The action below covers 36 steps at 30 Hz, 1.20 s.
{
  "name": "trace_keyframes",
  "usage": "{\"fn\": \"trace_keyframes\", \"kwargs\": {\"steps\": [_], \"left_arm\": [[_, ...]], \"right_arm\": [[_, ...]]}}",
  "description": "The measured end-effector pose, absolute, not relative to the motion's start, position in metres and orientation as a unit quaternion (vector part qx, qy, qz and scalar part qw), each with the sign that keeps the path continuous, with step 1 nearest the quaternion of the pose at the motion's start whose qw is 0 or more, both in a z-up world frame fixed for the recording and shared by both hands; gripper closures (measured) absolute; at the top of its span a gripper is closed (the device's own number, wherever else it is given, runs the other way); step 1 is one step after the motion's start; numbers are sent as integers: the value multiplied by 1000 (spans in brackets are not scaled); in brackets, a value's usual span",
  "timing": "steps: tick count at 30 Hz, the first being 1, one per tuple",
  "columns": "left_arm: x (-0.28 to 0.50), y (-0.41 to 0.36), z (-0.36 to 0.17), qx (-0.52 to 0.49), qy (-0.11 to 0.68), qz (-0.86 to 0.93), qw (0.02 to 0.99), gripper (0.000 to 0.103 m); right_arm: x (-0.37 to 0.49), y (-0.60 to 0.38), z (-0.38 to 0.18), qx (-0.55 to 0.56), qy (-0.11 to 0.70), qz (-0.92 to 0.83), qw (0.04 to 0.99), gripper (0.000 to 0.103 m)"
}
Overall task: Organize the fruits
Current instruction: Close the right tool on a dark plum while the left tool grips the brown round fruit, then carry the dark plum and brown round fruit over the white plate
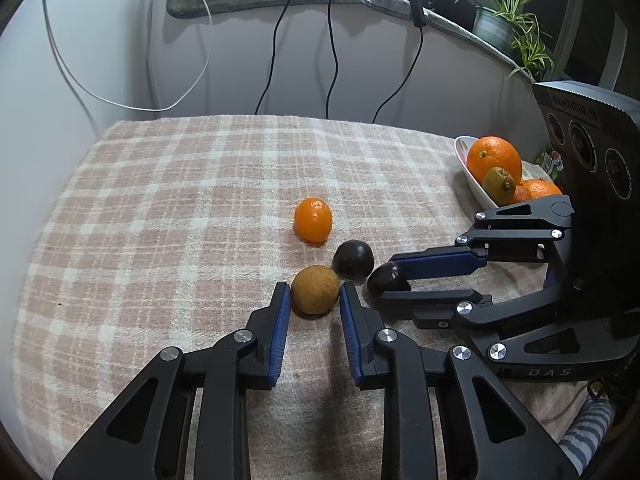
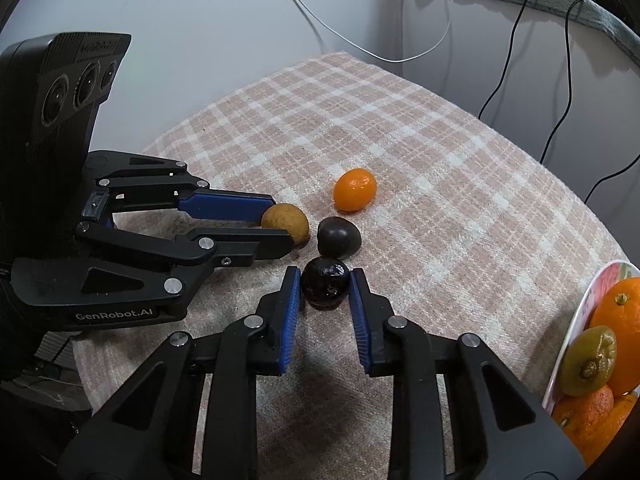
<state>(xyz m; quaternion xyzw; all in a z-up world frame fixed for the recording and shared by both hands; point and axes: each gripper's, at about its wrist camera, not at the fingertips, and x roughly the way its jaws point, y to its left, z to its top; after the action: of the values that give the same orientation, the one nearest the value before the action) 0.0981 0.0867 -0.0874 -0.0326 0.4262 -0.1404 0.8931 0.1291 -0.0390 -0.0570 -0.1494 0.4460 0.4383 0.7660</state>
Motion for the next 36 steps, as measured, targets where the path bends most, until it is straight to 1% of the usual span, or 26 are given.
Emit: {"fn": "trace_keyframes", "kwargs": {"steps": [9, 19, 36], "left_arm": [[90, 84, -78, -36, 415, -138, 898, 80], [85, 72, -64, -31, 400, -146, 904, 80], [93, 17, -44, -26, 378, -190, 906, 80]], "right_arm": [[124, -50, -50, -139, 439, 438, 772, 78], [114, -79, -27, -118, 419, 430, 791, 78], [120, -173, 16, -70, 385, 370, 843, 78]]}}
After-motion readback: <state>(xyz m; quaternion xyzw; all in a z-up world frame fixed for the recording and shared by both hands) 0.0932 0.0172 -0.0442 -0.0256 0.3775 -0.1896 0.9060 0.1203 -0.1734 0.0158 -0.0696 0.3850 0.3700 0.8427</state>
